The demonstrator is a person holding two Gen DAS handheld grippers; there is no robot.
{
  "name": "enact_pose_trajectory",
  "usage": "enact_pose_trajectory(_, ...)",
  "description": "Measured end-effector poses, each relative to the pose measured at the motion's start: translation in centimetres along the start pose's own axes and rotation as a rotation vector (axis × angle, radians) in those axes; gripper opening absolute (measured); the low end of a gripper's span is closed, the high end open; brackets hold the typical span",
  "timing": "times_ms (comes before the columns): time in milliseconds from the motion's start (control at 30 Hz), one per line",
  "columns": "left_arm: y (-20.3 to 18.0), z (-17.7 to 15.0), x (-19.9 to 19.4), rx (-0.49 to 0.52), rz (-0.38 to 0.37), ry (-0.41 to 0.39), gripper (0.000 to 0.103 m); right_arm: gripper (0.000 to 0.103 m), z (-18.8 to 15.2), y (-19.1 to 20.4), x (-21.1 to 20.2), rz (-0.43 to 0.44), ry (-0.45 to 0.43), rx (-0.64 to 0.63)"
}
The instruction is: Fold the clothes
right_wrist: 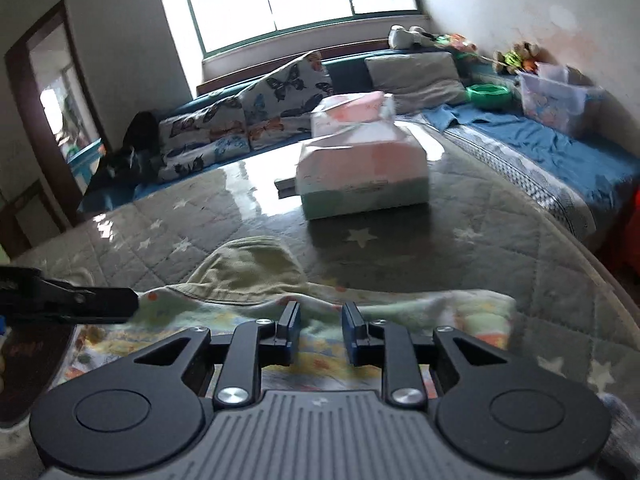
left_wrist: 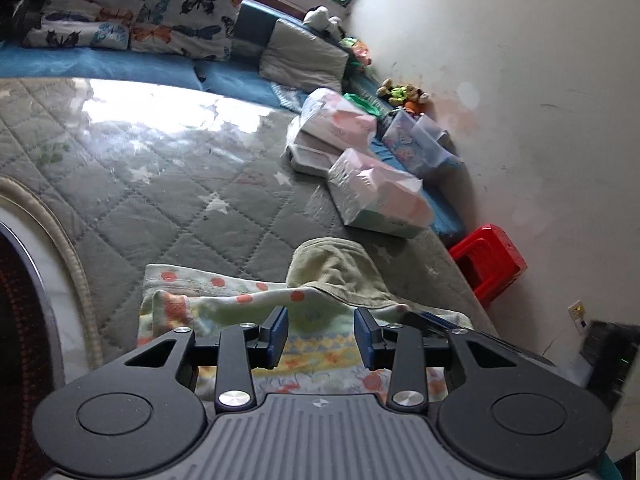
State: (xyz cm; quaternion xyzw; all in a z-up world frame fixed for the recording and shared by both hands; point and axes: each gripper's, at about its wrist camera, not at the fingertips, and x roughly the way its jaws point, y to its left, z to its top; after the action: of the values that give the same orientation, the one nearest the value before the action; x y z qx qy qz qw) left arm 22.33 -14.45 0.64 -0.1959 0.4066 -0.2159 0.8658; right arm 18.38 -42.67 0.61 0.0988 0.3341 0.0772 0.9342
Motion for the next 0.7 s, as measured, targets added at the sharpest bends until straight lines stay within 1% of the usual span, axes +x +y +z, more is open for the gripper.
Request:
enact_pose_trajectory(100,0.4,0.0,1.0,-0.011,0.012,0.012,0.038,0.023,-0.1,-1.3,-0.6,-0.034,-0.006,0.011)
enact_pose_trajectory(233,0.9,-0.1,1.6,-0.022,0.018,0.017,0.038,0.022,0.0,-3.0,-1.2,-0.038,-0.020,0.058)
enact_pose_trajectory(267,1.0,-0.1,1.7,-0.026,0.018,0.015,0.038,0.024,0.0,-3.3,-1.4,-0.039,-0.026,0.067)
enact_pose_trajectory(300,1.1,-0.1,1.6,-0.028,0.018,0.014,0.038,0.029,0.0,-3.4,-1.7,-0.049,-0.038,0.070)
enact_pose_trajectory(367,1.0,-0.2,1.4,-0.023,0.021,0.013,0.038,0.035,-0.1,-3.7,-1.5,-0.064,-0.032,0.073)
enact_pose_trajectory(467,0.9,-0.3,0.9,-0.014,0.026,0.011,0.040,0.035,-0.3,-3.7,-1.2,-0.079,-0.021,0.058)
enact_pose_trajectory(533,0.8,-0.4,0.4,-0.013,0.030,0.011,0.041,0.047,-0.3,-3.2,-1.5,-0.091,-0.025,0.041)
enact_pose_trajectory(567,0.8,-0.5,-0.1,-0.009,0.032,0.008,0.043,0.057,-0.3,-2.9,-1.8,-0.095,-0.032,0.031)
enact_pose_trajectory(667,0.6,-1.0,-1.7,0.008,0.034,-0.004,0.048,0.060,-0.5,-2.0,-2.9,-0.091,-0.042,-0.015)
enact_pose_trajectory(700,0.5,-1.3,-2.3,0.019,0.030,-0.007,0.048,0.064,-0.6,-1.8,-3.3,-0.084,-0.040,-0.029)
